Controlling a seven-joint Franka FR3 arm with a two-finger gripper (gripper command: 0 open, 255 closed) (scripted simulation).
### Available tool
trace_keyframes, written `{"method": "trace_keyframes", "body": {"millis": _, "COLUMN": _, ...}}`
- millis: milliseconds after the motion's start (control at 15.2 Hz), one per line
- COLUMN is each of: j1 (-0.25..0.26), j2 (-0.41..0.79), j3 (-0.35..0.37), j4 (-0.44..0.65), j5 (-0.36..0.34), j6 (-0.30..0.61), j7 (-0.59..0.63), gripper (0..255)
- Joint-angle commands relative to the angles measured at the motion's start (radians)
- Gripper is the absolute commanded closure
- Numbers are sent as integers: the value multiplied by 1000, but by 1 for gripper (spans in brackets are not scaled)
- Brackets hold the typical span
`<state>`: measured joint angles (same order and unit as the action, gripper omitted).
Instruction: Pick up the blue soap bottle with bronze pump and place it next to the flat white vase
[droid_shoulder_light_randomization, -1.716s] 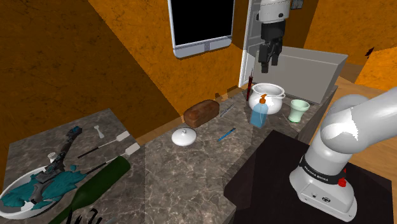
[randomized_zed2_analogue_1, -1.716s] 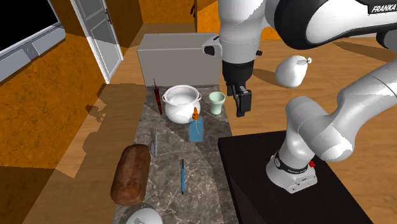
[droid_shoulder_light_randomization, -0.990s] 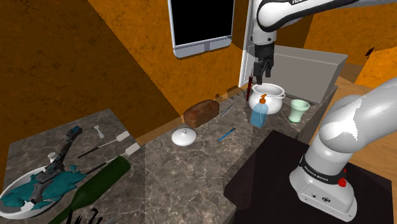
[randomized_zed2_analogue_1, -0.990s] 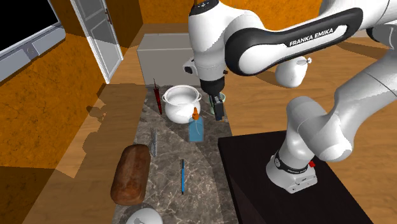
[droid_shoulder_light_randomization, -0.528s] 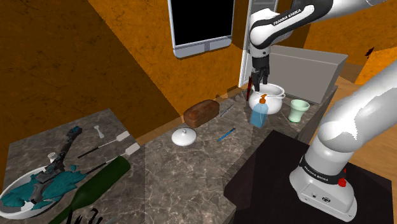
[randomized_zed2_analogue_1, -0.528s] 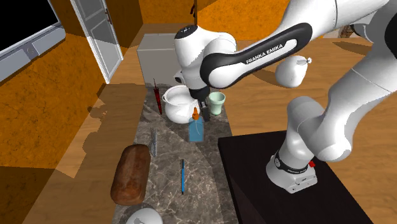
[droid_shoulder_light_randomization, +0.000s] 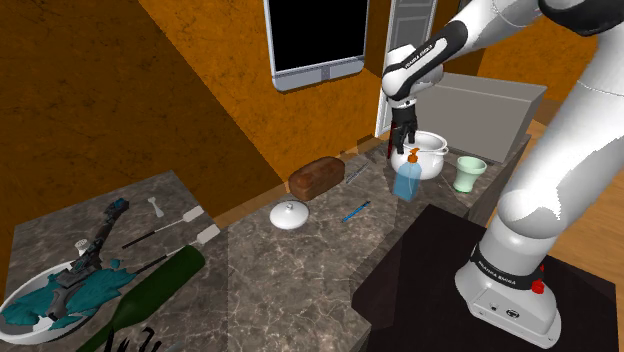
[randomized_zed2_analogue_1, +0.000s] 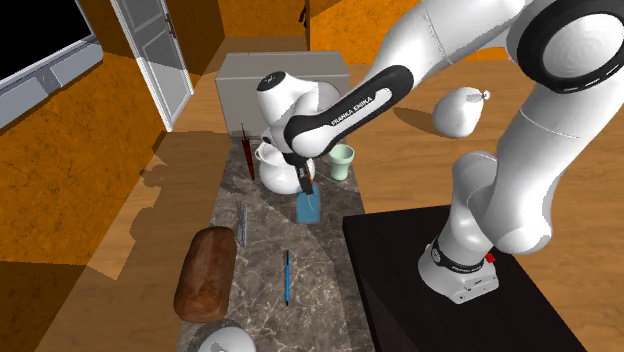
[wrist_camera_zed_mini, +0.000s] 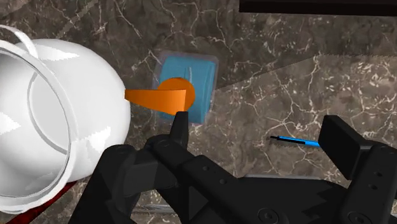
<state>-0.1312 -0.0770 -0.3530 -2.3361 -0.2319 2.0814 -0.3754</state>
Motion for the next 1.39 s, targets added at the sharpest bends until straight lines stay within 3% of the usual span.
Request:
{"method": "trace_keyframes", "body": {"millis": 0, "j1": -9, "j2": 75, "j3": -15, "j4": 30, "j5": 12, "j6": 41, "j7": -28, "gripper": 0}}
{"method": "trace_keyframes", "body": {"millis": 396, "j1": -56, "j2": 313, "j3": -35, "j4": 155, "j5": 72, "j6": 136, "j7": -118, "gripper": 0}}
{"method": "trace_keyframes", "body": {"millis": 924, "j1": -74, "j2": 374, "j3": -33, "j4": 115, "j5": 84, "j6": 236, "j7": -128, "gripper": 0}}
{"method": "trace_keyframes", "body": {"millis": 1320, "j1": -74, "j2": 374, "j3": -33, "j4": 115, "j5": 84, "j6": 236, "j7": -128, "gripper": 0}}
